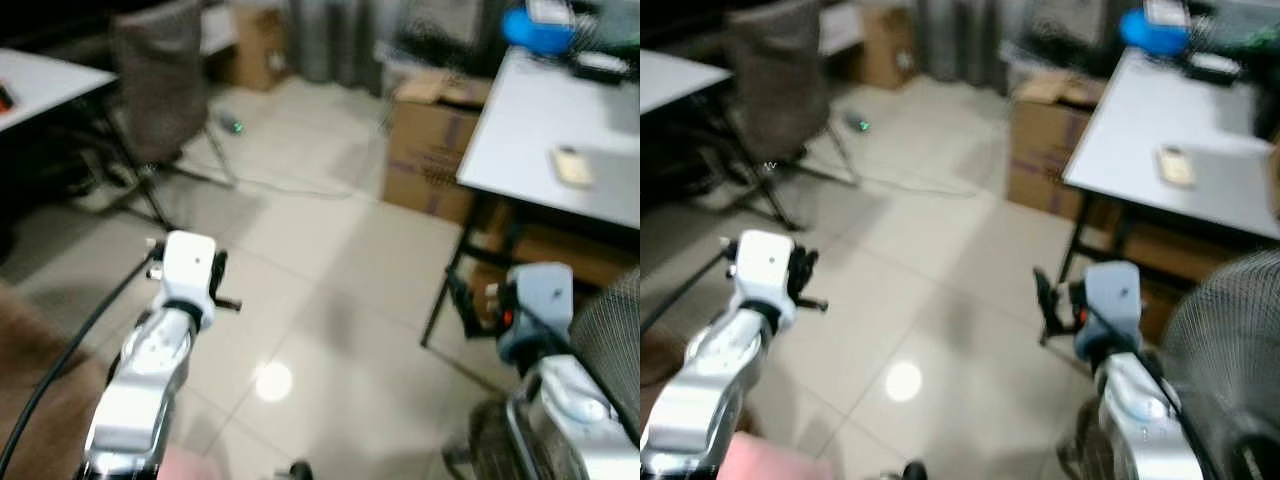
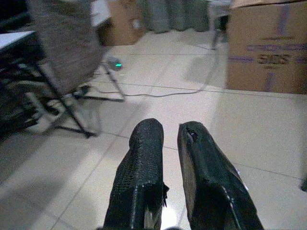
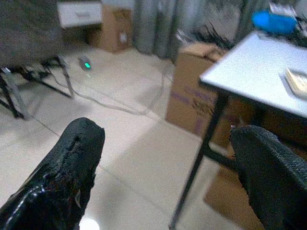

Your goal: Move the pillow to the sofa from floor

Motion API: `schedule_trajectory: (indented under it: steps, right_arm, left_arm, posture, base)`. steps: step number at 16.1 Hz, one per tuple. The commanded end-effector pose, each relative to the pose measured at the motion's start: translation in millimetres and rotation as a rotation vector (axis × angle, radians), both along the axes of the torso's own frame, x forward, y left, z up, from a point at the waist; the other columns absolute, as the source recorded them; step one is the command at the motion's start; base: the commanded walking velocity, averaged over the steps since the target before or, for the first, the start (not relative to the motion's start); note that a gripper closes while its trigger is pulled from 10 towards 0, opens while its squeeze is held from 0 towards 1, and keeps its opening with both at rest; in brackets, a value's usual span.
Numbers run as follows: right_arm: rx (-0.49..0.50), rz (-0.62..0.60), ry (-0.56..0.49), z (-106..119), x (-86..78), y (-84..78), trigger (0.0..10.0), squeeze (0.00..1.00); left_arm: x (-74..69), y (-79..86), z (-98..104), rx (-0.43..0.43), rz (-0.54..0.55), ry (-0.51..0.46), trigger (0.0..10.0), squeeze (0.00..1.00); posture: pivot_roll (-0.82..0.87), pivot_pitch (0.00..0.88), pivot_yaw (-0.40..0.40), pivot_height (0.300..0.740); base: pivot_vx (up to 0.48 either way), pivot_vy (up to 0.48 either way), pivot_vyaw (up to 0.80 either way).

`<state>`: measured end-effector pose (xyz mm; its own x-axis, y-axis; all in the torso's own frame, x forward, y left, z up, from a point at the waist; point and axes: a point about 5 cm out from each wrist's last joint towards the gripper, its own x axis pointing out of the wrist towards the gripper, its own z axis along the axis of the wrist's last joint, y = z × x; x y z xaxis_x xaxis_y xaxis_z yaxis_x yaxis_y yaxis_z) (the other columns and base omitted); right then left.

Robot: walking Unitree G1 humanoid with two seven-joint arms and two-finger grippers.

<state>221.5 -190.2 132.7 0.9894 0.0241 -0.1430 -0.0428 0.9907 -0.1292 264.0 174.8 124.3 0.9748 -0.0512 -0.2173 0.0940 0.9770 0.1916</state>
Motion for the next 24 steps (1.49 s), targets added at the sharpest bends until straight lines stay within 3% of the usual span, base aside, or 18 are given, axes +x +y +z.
schedule_trajectory:
  steps: [1,4,7,10,12,15,24]
  right_arm:
    - [0.028,-0.006,-0.006,1,7.4,-0.8,10.0,1.00]
    - [0.048,0.052,-0.020,14,17.3,8.7,10.0,1.00]
    - [0.116,-0.002,-0.014,14,33.2,13.2,10.0,1.00]
    - [0.149,-0.025,-0.012,14,42.1,20.6,10.0,1.00]
    - [0.131,-0.011,0.010,10,44.7,26.5,10.0,1.00]
    - [0.149,0.018,0.005,9,46.7,34.6,10.0,1.00]
    - [0.103,0.002,0.016,7,41.6,26.0,10.0,1.00]
  left_arm:
    - [5.2,7.1,5,0.010,0.042,-0.028,10.0,0.00]
    - [-2.0,14.2,7,-0.061,0.100,-0.021,10.0,0.00]
    - [-3.1,26.5,9,0.021,0.152,-0.044,10.0,0.00]
    - [-0.7,35.5,20,-0.001,0.198,-0.070,10.0,0.00]
    - [1.0,34.9,15,0.073,0.171,-0.051,10.0,0.00]
    - [-0.6,26.4,24,0.047,0.123,-0.102,10.0,0.00]
    - [-6.8,23.0,16,0.037,0.098,-0.082,10.0,0.00]
  posture:
    - [-0.24,0.000,0.029,0.740]
    - [-0.21,0.000,-0.048,0.740]
    - [-0.13,0.000,-0.098,0.740]
    - [-0.13,0.000,-0.077,0.740]
    - [-0.13,0.000,-0.062,0.740]
    - [-0.12,0.000,-0.025,0.740]
    - [-0.14,0.000,-0.019,0.740]
  base:
    - [0.000,0.000,0.80]
    - [0.000,0.000,0.80]
    - [0.000,0.000,0.80]
    - [0.000,0.000,0.80]
    - [0.000,0.000,0.80]
    - [0.000,0.000,0.80]
    - [0.000,-0.430,0.80]
